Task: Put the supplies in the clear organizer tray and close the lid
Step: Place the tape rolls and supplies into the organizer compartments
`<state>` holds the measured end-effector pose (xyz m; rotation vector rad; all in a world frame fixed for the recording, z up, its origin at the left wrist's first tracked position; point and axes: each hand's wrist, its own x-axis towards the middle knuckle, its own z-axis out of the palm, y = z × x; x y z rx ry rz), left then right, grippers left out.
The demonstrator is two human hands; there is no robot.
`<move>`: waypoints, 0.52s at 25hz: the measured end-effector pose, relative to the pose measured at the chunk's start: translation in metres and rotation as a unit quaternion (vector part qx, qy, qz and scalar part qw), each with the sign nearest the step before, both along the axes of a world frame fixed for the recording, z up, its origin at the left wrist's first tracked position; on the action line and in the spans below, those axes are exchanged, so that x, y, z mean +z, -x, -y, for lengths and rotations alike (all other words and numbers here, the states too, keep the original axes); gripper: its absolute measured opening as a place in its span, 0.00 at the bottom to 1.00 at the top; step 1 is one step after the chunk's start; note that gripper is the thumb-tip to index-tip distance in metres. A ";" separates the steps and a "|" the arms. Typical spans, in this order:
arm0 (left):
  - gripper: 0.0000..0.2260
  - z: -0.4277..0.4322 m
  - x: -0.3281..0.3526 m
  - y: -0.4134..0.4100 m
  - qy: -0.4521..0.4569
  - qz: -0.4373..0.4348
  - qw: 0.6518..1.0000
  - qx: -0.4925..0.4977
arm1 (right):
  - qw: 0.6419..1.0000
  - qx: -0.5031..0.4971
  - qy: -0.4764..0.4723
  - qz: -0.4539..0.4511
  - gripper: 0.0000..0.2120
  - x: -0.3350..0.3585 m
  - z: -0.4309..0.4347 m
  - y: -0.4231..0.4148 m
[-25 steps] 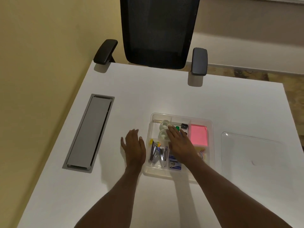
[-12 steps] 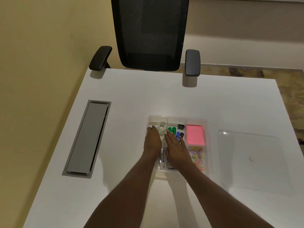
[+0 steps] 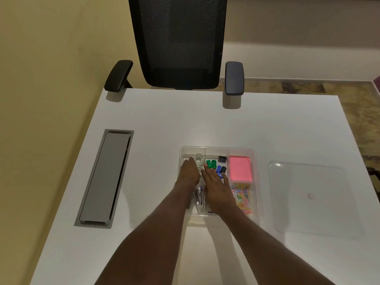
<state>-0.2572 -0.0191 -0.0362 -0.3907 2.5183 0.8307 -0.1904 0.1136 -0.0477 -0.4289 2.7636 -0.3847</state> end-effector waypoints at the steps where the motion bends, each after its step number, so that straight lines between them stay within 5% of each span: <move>1: 0.23 0.001 0.001 -0.001 0.001 -0.002 1.000 -0.009 | 1.000 0.000 0.000 -0.002 0.28 0.000 -0.001 -0.001; 13: 0.21 0.004 0.031 -0.083 0.042 -0.182 0.982 -0.015 | 0.997 -0.035 0.003 -0.067 0.23 0.029 -0.024 -0.038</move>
